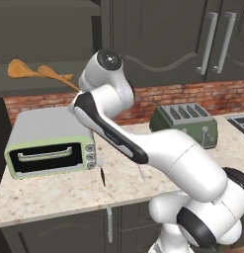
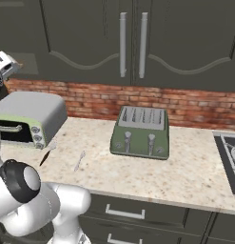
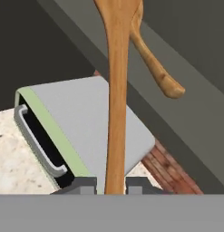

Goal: Organize the utensils by type. Pick up the wooden spoons from the counter and place them in the open cabinet. Then pick up the metallic utensils from the counter and place them in the open drawer.

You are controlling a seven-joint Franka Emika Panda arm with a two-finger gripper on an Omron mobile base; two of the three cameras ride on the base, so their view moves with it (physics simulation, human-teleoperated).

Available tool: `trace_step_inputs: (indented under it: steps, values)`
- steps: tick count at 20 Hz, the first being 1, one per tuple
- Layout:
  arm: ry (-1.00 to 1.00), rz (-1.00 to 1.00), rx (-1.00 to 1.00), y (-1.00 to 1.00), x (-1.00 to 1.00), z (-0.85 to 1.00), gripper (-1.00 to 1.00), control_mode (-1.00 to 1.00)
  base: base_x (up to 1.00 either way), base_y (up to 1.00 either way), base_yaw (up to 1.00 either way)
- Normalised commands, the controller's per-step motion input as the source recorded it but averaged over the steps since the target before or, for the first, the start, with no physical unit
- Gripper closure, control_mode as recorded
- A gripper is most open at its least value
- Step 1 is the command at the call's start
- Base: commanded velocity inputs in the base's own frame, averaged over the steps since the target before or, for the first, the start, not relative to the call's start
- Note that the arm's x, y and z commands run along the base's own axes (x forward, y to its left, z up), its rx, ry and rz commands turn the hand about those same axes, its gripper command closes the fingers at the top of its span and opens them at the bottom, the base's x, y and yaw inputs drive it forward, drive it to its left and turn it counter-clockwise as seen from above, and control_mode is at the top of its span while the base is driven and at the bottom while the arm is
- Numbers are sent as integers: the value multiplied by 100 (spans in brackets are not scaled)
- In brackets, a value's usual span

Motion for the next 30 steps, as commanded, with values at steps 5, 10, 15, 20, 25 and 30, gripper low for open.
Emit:
trace_step_inputs:
  steps: [5, 10, 15, 20, 25, 30]
  values:
    - [-9, 0, -2, 21, 30, 8, 100, -100, 0, 0, 0]
    - [-4, 0, 0, 19, 30, 1, 100, -100, 0, 0, 0]
    - [-5, 0, 0, 17, 29, 6, 100, -100, 0, 0, 0]
    - [-1, 0, 0, 15, 38, 26, 100, -100, 0, 0, 0]
    - [0, 0, 0, 11, 34, 29, 100, -100, 0, 0, 0]
    - [0, 0, 0, 13, 30, 8, 100, -100, 0, 0, 0]
